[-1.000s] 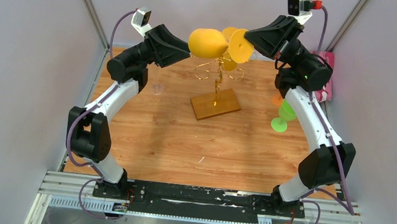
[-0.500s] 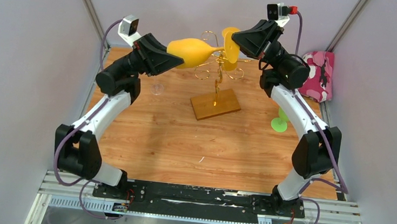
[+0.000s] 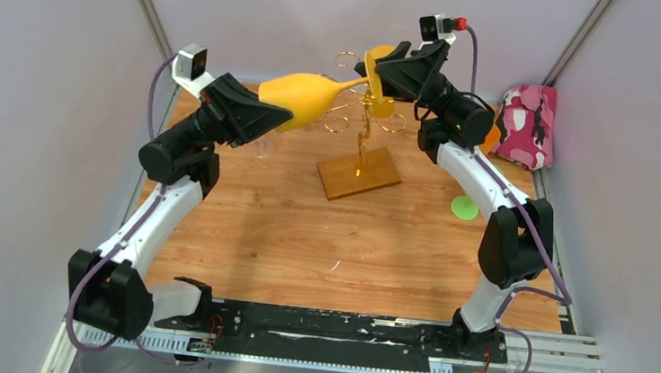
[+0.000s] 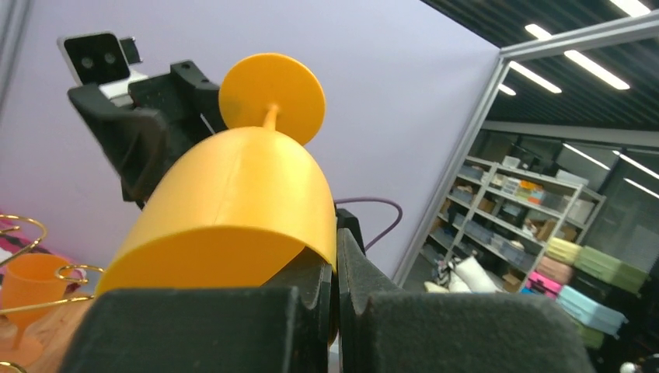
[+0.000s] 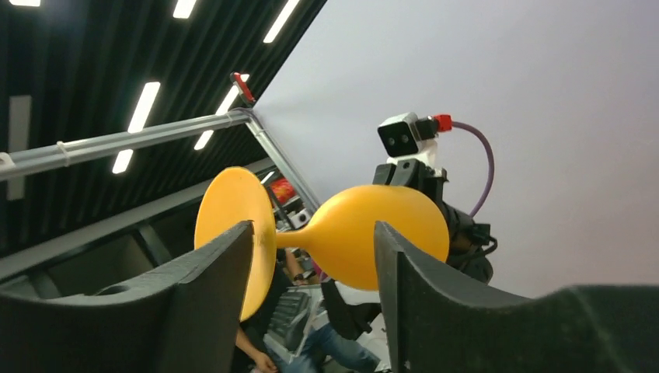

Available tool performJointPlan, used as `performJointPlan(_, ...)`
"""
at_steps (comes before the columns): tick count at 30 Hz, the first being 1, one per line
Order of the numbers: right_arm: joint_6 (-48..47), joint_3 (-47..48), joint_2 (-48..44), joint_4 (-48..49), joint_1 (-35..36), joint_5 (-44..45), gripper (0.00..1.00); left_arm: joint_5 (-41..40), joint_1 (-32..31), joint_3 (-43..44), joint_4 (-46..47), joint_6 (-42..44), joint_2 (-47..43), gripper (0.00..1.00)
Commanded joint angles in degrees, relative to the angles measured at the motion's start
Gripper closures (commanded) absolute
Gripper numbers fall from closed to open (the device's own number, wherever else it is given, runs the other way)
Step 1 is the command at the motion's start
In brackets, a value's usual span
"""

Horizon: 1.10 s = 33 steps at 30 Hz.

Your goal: Take the wine glass off the wine glass rack

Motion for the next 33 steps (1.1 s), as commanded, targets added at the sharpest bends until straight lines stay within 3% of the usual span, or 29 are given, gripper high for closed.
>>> performJointPlan(1,-2.9,-1.4,-0.7,1.6,-0.3,-2.9,0.29,-3.1,2.0,-1.0,-11.1,10.4,-8.9,1.0)
performJointPlan(4,-3.5,-2.7,-2.7,1.6,-2.1,-2.7,0.12,-3.9,3.6,0.8,-26.1,20.0,-16.1,1.0)
performJointPlan(5,-3.6,-3.5,-3.7,1.8,-2.9,-2.7,0.06,-4.8,3.8,2.4,-34.2,25.4,-19.6,1.0)
performJointPlan(7,-3.9,-5.6,-5.7,1.8,-4.9,-2.5,0.03,-9.4,3.8,7.5,-58.9,38.8,-24.5,1.0)
performJointPlan(11,-3.6,-12.8,-10.8,2.2,-12.0,-1.1,0.03,-33.0,3.8,27.6,-104.0,60.9,-25.8,1.0)
performJointPlan(15,-5.4,-16.7,-16.2,-1.3,-18.1,-2.9,0.07,-57.4,3.8,44.5,-130.0,69.6,-17.7,1.0)
performJointPlan(18,-9.6,-17.5,-19.4,-8.7,-20.3,-6.5,0.09,-72.7,3.8,51.6,-141.3,73.2,-10.4,1.0)
performJointPlan(21,-17.2,-18.8,-22.8,-18.5,-21.3,-9.0,0.1,-78.1,3.8,54.5,-147.7,75.5,-3.5,1.0)
performJointPlan(28,-36.6,-19.2,-30.2,-41.6,-23.8,-11.7,0.04,-74.4,5.1,49.4,-150.2,75.0,7.9,1.0)
performJointPlan(33,-46.0,-18.0,-32.5,-53.3,-24.8,-11.2,0.0,-68.0,9.2,50.7,-148.4,75.3,16.8,1.0)
